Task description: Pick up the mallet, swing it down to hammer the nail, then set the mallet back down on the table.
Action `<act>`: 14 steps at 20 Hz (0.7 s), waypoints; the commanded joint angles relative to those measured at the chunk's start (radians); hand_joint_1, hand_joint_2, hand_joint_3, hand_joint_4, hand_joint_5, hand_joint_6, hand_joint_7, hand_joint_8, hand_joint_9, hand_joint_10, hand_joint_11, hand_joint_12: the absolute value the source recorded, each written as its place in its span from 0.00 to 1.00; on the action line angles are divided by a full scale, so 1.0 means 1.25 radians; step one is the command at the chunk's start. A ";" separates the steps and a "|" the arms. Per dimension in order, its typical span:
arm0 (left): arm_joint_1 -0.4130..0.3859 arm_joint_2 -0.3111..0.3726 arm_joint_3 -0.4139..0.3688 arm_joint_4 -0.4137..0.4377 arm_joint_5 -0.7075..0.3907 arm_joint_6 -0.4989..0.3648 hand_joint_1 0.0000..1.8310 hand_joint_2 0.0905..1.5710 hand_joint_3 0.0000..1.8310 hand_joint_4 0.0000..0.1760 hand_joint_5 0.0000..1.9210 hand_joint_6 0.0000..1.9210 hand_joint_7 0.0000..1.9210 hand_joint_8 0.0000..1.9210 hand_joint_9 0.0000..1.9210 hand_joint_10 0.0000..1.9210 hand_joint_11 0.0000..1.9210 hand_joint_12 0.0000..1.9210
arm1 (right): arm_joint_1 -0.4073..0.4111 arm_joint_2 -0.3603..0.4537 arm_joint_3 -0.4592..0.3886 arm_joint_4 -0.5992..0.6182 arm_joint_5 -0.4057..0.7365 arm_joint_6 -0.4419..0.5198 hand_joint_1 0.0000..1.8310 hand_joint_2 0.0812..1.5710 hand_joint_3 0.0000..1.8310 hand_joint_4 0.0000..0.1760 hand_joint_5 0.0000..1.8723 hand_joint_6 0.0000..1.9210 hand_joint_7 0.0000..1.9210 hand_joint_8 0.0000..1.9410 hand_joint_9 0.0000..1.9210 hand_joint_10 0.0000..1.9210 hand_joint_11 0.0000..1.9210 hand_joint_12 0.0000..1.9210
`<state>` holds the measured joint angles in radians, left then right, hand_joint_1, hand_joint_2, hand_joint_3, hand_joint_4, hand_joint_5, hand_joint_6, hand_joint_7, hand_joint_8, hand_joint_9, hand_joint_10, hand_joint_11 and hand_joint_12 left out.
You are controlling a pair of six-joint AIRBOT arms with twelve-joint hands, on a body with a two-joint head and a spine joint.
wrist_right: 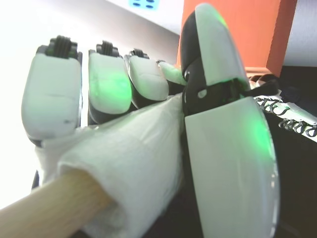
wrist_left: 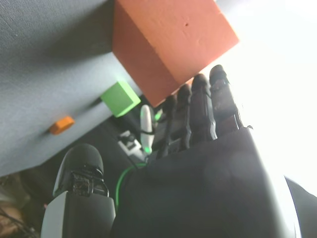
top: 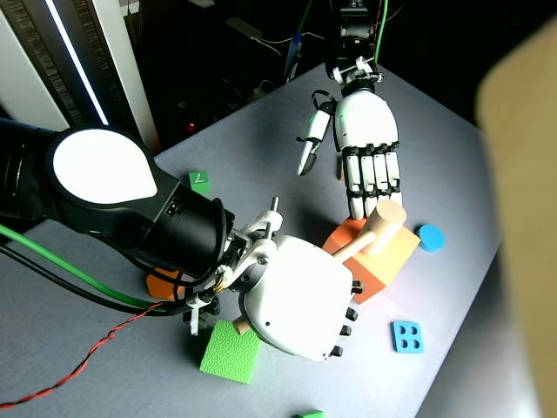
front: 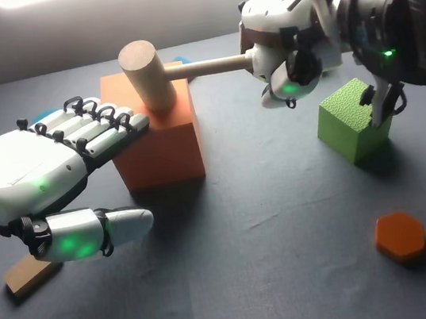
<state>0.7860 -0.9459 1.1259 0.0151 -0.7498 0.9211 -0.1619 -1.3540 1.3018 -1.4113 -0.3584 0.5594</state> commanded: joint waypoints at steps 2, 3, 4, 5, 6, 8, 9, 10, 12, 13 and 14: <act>-0.006 -0.006 0.004 -0.005 -0.053 0.000 0.00 0.76 0.00 0.00 0.04 0.00 0.05 0.00 0.03 0.00 0.01 0.01 | 0.030 0.035 -0.023 -0.032 0.021 -0.004 0.79 0.78 0.00 0.00 0.55 1.00 0.69 1.00 0.75 1.00 0.79 1.00; -0.007 -0.006 0.004 -0.005 -0.053 0.000 0.00 0.76 0.00 0.00 0.04 0.01 0.05 0.00 0.03 0.00 0.01 0.01 | 0.037 0.052 -0.038 -0.032 0.028 -0.005 0.79 0.78 0.00 0.00 0.55 1.00 0.69 1.00 0.75 1.00 0.80 1.00; -0.007 -0.006 0.004 -0.005 -0.053 0.000 0.00 0.76 0.00 0.00 0.04 0.00 0.05 0.00 0.03 0.00 0.01 0.01 | 0.043 0.079 -0.061 -0.034 0.041 -0.008 0.79 0.78 0.00 0.00 0.56 1.00 0.70 1.00 0.76 1.00 0.80 1.00; -0.007 -0.006 0.004 -0.005 -0.053 -0.001 0.00 0.76 0.00 0.00 0.04 0.00 0.05 0.00 0.03 0.00 0.01 0.01 | 0.047 0.102 -0.082 -0.047 0.047 -0.007 0.79 0.78 0.00 0.00 0.55 1.00 0.70 1.00 0.76 1.00 0.81 1.00; -0.007 -0.006 0.003 -0.005 -0.053 -0.002 0.00 0.76 0.00 0.00 0.04 0.00 0.05 0.00 0.03 0.00 0.01 0.01 | 0.047 0.131 -0.111 -0.081 0.054 -0.005 0.79 0.78 0.00 0.00 0.55 1.00 0.69 1.00 0.75 1.00 0.80 1.00; -0.007 -0.006 0.003 -0.005 -0.053 -0.004 0.00 0.76 0.00 0.00 0.04 0.00 0.04 0.00 0.03 0.00 0.00 0.01 | 0.047 0.174 -0.152 -0.134 0.075 -0.004 0.79 0.78 0.00 0.00 0.55 1.00 0.68 1.00 0.75 1.00 0.79 1.00; -0.008 -0.006 0.003 -0.005 -0.053 -0.004 0.00 0.76 0.00 0.00 0.05 0.00 0.05 0.00 0.03 0.00 0.00 0.01 | 0.047 0.200 -0.173 -0.161 0.097 -0.003 0.79 0.79 0.00 0.00 0.54 1.00 0.68 1.00 0.74 1.00 0.78 1.00; -0.008 -0.006 0.003 -0.005 -0.053 -0.004 0.00 0.76 0.00 0.00 0.04 0.00 0.05 0.00 0.03 0.00 0.00 0.01 | 0.045 0.223 -0.189 -0.190 0.131 -0.004 0.79 0.78 0.00 0.00 0.52 1.00 0.67 1.00 0.74 1.00 0.78 1.00; -0.009 -0.005 0.003 -0.005 -0.053 -0.008 0.00 0.76 0.00 0.00 0.04 0.00 0.05 0.00 0.03 0.00 0.00 0.00 | 0.039 0.260 -0.220 -0.281 0.198 -0.017 0.79 0.78 0.00 0.00 0.54 1.00 0.68 1.00 0.74 1.00 0.79 1.00; -0.009 -0.003 0.002 -0.005 -0.055 -0.010 0.00 0.76 0.00 0.00 0.04 0.00 0.05 0.00 0.03 0.00 0.00 0.00 | 0.036 0.273 -0.231 -0.283 0.240 -0.067 0.78 0.78 0.00 0.00 0.54 1.00 0.68 1.00 0.74 1.00 0.78 1.00; -0.011 -0.002 0.002 -0.005 -0.055 -0.011 0.00 0.76 0.00 0.00 0.04 0.00 0.05 0.00 0.03 0.00 0.00 0.00 | 0.034 0.283 -0.240 -0.283 0.274 -0.109 0.79 0.78 0.00 0.00 0.55 1.00 0.68 1.00 0.75 1.00 0.79 1.00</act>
<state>0.7795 -0.9455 1.1259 0.0154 -0.7475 0.9131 -0.1314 -1.0012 1.0023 -1.7550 -0.0307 0.4156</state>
